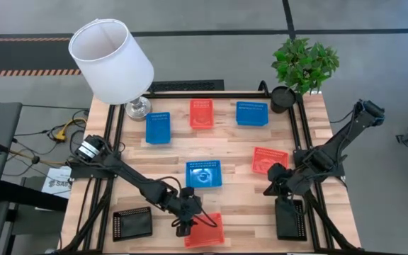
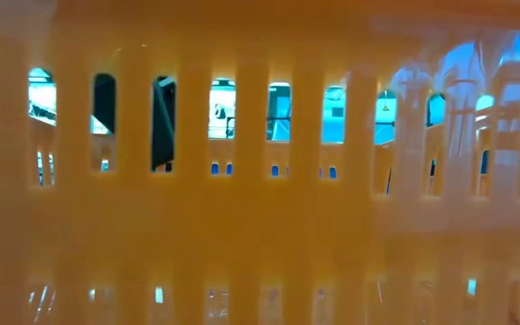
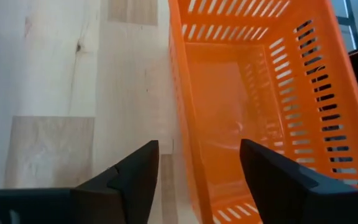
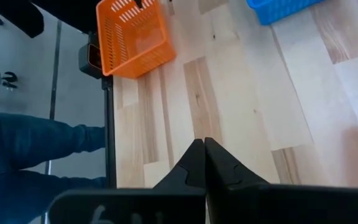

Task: Stack baskets by color
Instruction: Stack the bottom orange bin on top of the middle orange bin

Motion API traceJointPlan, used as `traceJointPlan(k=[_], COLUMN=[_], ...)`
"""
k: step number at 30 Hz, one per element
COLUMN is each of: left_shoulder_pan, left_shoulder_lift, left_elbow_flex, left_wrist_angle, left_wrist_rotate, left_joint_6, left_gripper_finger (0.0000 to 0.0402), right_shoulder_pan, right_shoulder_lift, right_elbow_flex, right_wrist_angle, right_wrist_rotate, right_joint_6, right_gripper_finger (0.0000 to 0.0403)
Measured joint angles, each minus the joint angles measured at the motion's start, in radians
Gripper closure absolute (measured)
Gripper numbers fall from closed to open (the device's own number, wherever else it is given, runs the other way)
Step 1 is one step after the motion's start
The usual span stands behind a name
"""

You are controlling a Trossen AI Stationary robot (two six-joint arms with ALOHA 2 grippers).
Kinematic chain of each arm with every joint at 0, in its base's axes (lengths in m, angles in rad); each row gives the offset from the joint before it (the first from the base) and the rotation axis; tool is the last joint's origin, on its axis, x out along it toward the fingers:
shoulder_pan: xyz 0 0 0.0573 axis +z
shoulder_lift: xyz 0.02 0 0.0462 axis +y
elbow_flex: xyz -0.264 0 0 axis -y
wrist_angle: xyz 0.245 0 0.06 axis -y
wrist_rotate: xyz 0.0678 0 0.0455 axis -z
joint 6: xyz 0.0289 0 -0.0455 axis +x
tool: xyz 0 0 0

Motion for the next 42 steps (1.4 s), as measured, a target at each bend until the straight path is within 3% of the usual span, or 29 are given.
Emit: traceJointPlan(k=[5,11,17,23,26,31,38,42], left_shoulder_pan=[0.0,0.013,0.071,0.18,0.254,0.408,0.629,0.689], left_shoulder_lift=[0.0,-0.006,-0.007,-0.008,-0.011,0.0,0.028,0.11], left_elbow_flex=[0.009,0.017,0.162,0.441,0.558,0.645,0.654,0.668], left_wrist_angle=[-0.016,-0.019,-0.145,-0.426,-0.47,-0.464,-0.145,-0.111], left_wrist_rotate=[-0.026,0.001,0.042,0.042,0.043,0.068,0.25,0.358], left_joint_6=[0.0,-0.028,0.042,0.247,0.338,0.498,0.619,0.629], left_gripper_finger=[0.0248,0.0385,0.0399,0.0401,0.0401,0.0401,0.0401,0.0401], right_shoulder_pan=[0.0,0.009,0.052,0.086,0.093,0.126,0.232,0.287], right_shoulder_lift=[0.0,-0.005,-0.058,-0.126,-0.157,-0.193,-0.207,-0.209], right_elbow_flex=[0.0,0.0,0.034,0.063,0.079,0.129,0.193,0.216], right_wrist_angle=[-0.008,-0.02,-0.024,-0.025,-0.025,-0.049,-0.051,-0.048], right_wrist_rotate=[-0.005,-0.047,-0.041,0.038,0.08,0.171,0.395,0.494], right_joint_6=[-0.008,-0.008,-0.024,-0.047,-0.053,-0.052,-0.08,-0.085], right_gripper_finger=[0.0394,0.0394,0.0394,0.0394,0.0394,0.0394,0.0394,0.0394])
